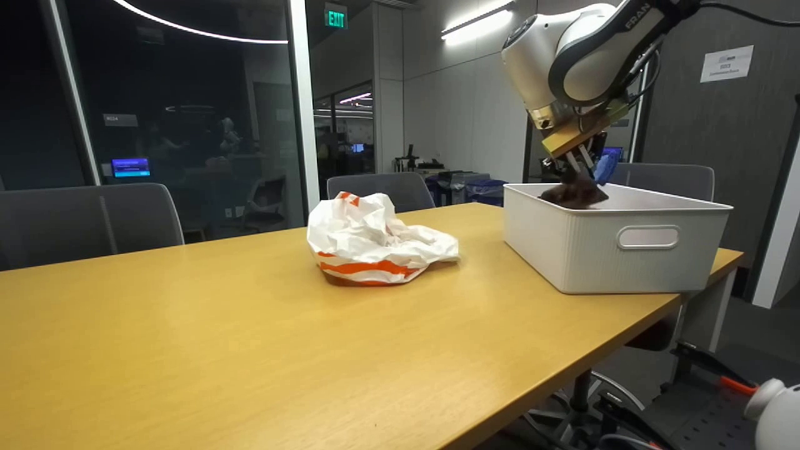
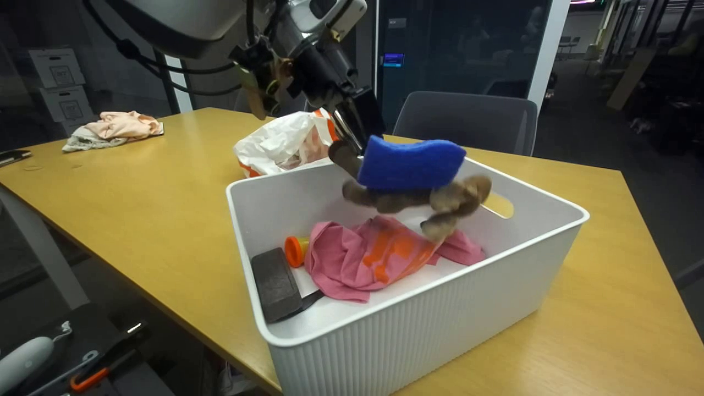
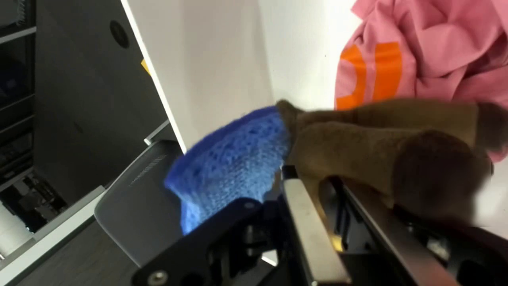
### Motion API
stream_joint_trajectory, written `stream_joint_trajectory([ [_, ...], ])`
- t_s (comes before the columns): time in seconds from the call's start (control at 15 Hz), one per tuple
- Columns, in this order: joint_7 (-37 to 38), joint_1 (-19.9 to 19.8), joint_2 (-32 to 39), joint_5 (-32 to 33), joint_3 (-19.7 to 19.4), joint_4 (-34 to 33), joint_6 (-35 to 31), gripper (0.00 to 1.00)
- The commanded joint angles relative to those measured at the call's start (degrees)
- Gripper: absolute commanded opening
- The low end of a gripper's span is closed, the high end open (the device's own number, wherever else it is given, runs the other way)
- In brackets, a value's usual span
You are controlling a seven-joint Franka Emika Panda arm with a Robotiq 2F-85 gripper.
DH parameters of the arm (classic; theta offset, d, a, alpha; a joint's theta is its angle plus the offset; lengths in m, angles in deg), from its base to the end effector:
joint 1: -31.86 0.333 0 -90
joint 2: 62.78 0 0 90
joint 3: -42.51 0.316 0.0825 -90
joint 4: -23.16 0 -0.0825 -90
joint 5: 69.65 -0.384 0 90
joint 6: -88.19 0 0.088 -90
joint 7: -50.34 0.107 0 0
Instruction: Transfer the items, which are in the plastic, to the organization bin
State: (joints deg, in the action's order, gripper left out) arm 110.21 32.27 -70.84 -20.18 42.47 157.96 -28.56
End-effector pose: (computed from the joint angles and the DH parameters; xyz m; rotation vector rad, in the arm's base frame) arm 0.4745 -0.0395 0.3889 2.3207 -0.6687 0.2857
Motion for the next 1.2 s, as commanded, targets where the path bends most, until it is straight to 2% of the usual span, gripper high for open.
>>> stream_joint_trajectory([
  [0.0,-2.9,-1.1,-3.9,-1.1,-0.1,0.0,2.6,0.52],
  [0.13,-5.5,-1.6,-5.4,-2.3,-0.3,-1.2,4.3,0.68],
  [0.4,-16.2,-1.2,-11.5,-15.5,-1.7,-4.5,1.2,0.99],
  [0.6,-20.8,-1.1,-14.3,-25.1,-0.2,-8.6,1.1,1.0],
  [0.8,-21.0,0.1,-15.3,-33.2,2.6,-9.6,-3.0,1.0],
  [1.0,-21.0,2.3,-14.5,-41.9,5.6,-7.7,-10.1,1.0],
  [1.13,-21.5,4.2,-13.4,-46.5,7.9,-5.1,-17.7,1.0],
])
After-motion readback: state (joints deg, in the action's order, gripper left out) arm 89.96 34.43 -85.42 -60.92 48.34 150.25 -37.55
